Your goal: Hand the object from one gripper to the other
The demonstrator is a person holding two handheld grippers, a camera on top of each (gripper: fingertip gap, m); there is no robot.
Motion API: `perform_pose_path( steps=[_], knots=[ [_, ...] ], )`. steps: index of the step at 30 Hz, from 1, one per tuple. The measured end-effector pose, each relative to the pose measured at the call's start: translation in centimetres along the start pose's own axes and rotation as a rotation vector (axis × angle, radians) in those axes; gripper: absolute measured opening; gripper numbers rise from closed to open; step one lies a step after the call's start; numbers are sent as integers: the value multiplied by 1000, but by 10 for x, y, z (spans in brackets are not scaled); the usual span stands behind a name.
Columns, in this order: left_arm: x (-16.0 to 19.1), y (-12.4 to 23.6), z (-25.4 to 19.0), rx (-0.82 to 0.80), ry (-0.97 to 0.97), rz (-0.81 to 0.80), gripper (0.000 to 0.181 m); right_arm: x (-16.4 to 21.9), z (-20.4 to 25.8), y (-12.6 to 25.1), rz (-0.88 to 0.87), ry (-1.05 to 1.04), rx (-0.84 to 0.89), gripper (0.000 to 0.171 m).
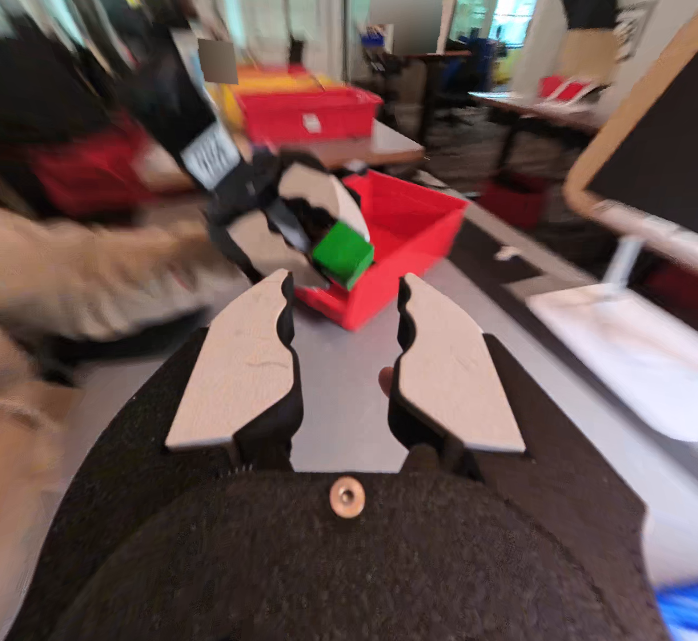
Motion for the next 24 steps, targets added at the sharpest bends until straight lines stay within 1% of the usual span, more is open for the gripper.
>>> perform_pose_path(
  steps=[1, 2, 3, 4, 6, 7, 8, 10, 13, 15, 17, 19, 21, 23, 24],
  knots=[
    [0, -2, -4, -17, -68, 3, 28, -2, -3, 2, -41, -139, -57, 51],
    [0, -4, -8, -42, -144, 17, 28, 0, -6, 0, -38, -221, -84, 50],
    [-1, -7, -12, -62, -217, 33, 28, 5, -6, -4, 1, -248, -92, 50],
    [-1, -9, -16, -79, -283, 54, 28, 10, -5, -9, 36, -233, -94, 48],
    [0, -12, -19, -124, -383, 96, 28, 14, -1, -16, 51, -196, -66, 31],
    [-1, -11, -19, -127, -384, 89, 28, 14, -1, -16, 48, -163, -46, 30],
    [-2, -10, -17, -108, -328, 64, 30, 12, 0, -14, 46, -110, -46, 29],
    [-5, -6, -7, -51, -81, -1, 40, 5, 3, -4, -21, 52, -47, 28],
    [-1, -1, 13, 111, 484, -74, 39, -2, 9, 14, -134, 376, 13, 28],
    [0, -3, 17, 283, 862, -147, 39, -2, 14, 18, -161, 553, 61, 28],
    [1, -7, 15, 458, 1150, -208, 38, 2, 24, 13, -162, 636, 24, 28],
    [2, -11, 8, 597, 1285, -242, 36, 3, 33, 9, -199, 661, -27, 28],
    [-3, -12, 2, 697, 1341, -255, 33, 5, 37, 6, -189, 688, -45, 28],
    [-8, -12, 2, 700, 1329, -248, 23, 5, 36, 8, -178, 726, -23, 28],
    [-10, -12, 2, 676, 1306, -232, 22, 5, 35, 9, -168, 728, -15, 27]
  ],
)
Point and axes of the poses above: each gripper's, where its closed fingertips meet, y back along the fingers, x out of its underside, z = x × y across the jaws, the point moved 7 cm from there along y, back along the fingers, and after that the axes turned 3 degrees about -y, right-handed, at the moved point
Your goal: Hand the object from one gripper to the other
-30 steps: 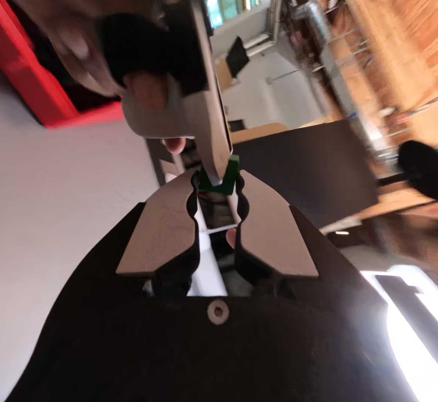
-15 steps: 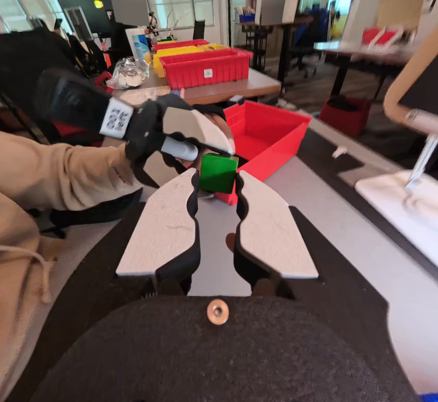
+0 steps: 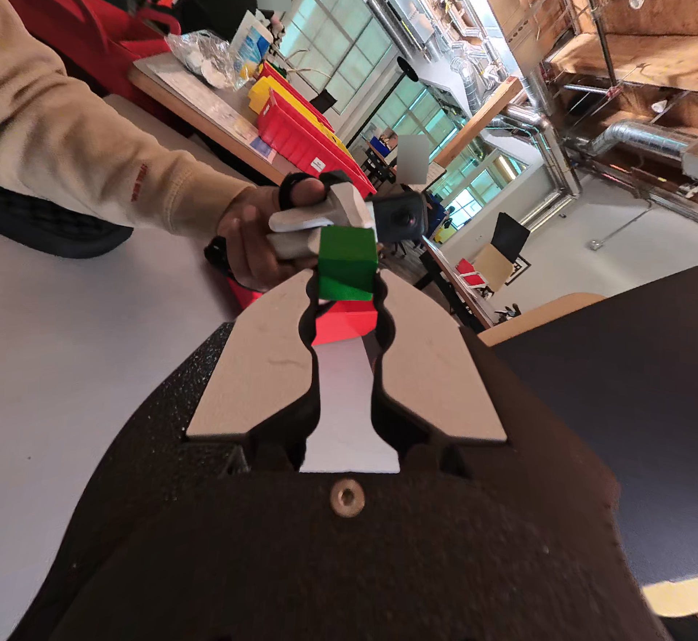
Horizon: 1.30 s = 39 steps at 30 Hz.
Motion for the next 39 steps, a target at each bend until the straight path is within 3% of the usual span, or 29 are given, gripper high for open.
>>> perform_pose_path(
  steps=[5, 10, 13, 18, 21, 24, 26, 29, 31, 34, 37, 39],
  knots=[
    [-4, 4, -3, -135, -83, 36, 42, 4, -2, -2, 83, 88, 63, 27],
    [3, 0, 7, -241, -113, 111, 28, 13, 3, -9, 216, 286, 120, 27],
    [1, -1, 3, -325, -318, 151, 29, 15, -1, -10, 238, 244, 146, 28],
    [1, 3, -21, -454, -1049, 156, 29, 17, -26, 3, 72, -501, 6, 39],
    [12, -3, -25, -504, -1363, 219, 29, 18, -27, -3, -25, -1015, -228, 47],
    [22, -9, -22, -566, -1573, 326, 29, 23, -14, -13, -32, -1224, -401, 47],
    [25, -10, -21, -612, -1673, 381, 29, 22, -7, -20, -2, -1267, -443, 34],
    [19, -7, -22, -611, -1529, 341, 35, 19, -11, -18, -46, -1166, -389, 28],
    [9, -1, -21, -543, -1235, 223, 47, 15, -16, -9, -58, -935, -296, 28],
    [-4, 4, -17, -355, -712, 52, 50, 4, -15, 5, -75, -498, -143, 28],
    [-4, 0, -12, -163, -280, 16, 51, -4, -8, 6, -28, -174, -37, 28],
    [2, -6, -8, -89, -122, 50, 50, -9, 0, 3, -5, -24, -24, 28]
  ],
)
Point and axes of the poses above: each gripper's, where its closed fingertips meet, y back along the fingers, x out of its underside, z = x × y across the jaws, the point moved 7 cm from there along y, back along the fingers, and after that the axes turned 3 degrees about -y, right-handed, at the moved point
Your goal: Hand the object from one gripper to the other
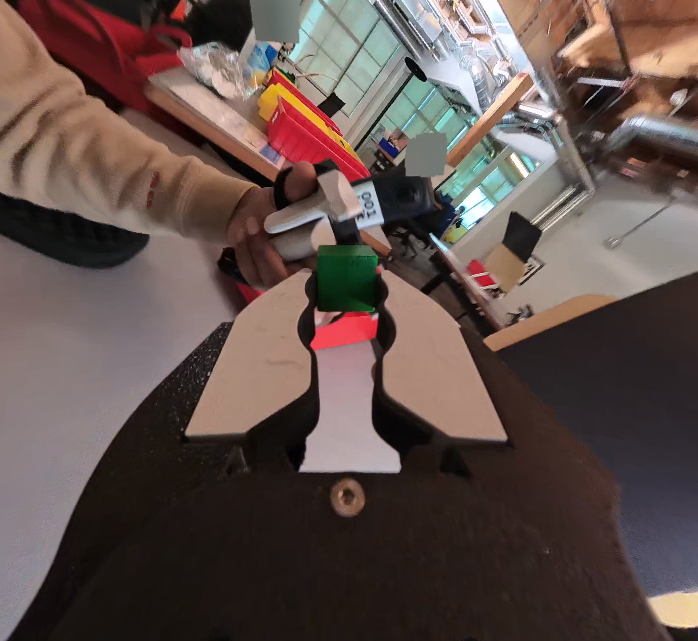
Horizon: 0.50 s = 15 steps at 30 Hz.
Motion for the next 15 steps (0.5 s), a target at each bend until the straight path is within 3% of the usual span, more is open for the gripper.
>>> perform_pose_path(
  steps=[4, 7, 11, 15],
  knots=[
    [10, -11, -6, 66, 33, 102, 29, -5, 11, -6, 71, 185, 11, 28],
    [7, -11, -7, -54, -178, 107, 29, -2, 6, -5, 138, 175, 32, 31],
    [-6, 2, -7, -415, -626, 90, 29, 9, -19, 5, 119, -348, 9, 41],
    [-7, 6, 1, -852, -1055, 201, 29, 14, -36, 1, 52, -784, 59, 42]
  ],
)
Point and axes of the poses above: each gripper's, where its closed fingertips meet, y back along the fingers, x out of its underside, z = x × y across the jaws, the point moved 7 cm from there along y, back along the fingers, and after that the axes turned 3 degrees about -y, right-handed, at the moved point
